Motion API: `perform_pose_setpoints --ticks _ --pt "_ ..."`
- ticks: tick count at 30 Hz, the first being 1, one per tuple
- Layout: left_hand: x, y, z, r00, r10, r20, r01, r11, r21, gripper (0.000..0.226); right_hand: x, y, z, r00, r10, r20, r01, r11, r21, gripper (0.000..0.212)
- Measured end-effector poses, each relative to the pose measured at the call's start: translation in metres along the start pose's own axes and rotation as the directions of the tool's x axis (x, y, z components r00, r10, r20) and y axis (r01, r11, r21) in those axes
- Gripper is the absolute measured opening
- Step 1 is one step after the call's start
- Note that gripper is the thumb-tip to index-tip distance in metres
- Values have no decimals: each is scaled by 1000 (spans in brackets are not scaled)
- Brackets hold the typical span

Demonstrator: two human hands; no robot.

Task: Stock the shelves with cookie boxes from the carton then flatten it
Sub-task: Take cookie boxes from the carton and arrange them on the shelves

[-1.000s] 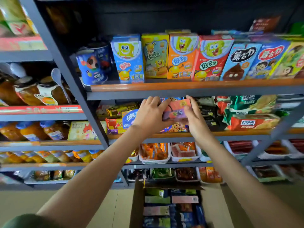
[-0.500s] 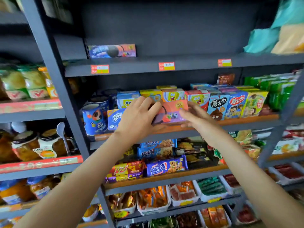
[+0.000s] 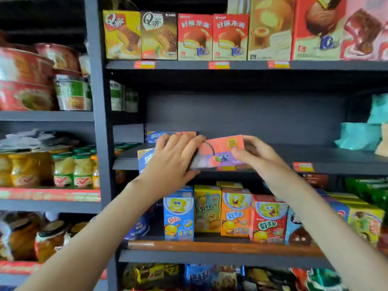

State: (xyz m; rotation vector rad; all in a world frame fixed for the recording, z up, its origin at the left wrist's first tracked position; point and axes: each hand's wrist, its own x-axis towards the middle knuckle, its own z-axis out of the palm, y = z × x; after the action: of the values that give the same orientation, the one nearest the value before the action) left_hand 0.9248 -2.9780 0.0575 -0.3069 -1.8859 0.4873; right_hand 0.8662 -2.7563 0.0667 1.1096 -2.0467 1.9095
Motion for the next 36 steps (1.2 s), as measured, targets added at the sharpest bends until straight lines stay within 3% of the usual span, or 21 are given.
perform_pose_setpoints --ticks 4,9,17,21,23,29,36 --pt "25 -24 11 993 -58 107 54 998 32 81 46 -12 -3 997 20 76 -10 991 -133 33" --pt "51 -56 37 919 -154 363 102 982 157 69 109 -6 10 978 104 183 -37 941 -335 37" --pt "61 -100 113 753 -262 603 222 965 143 73 193 21 49 963 216 159 -37 693 -720 48" --pt "66 -123 150 679 -241 693 312 950 25 49 222 46 70 944 308 120 -48 487 -872 55" --pt "69 -135 159 634 -186 751 314 949 -30 46 233 58 78 935 335 117 -38 422 -906 53" --pt "75 -153 176 552 -108 827 311 947 -84 49 259 70 81 925 372 81 -66 367 -928 50" --pt "76 -171 199 479 -151 865 222 974 47 48 285 88 93 924 381 30 -117 355 -927 43"
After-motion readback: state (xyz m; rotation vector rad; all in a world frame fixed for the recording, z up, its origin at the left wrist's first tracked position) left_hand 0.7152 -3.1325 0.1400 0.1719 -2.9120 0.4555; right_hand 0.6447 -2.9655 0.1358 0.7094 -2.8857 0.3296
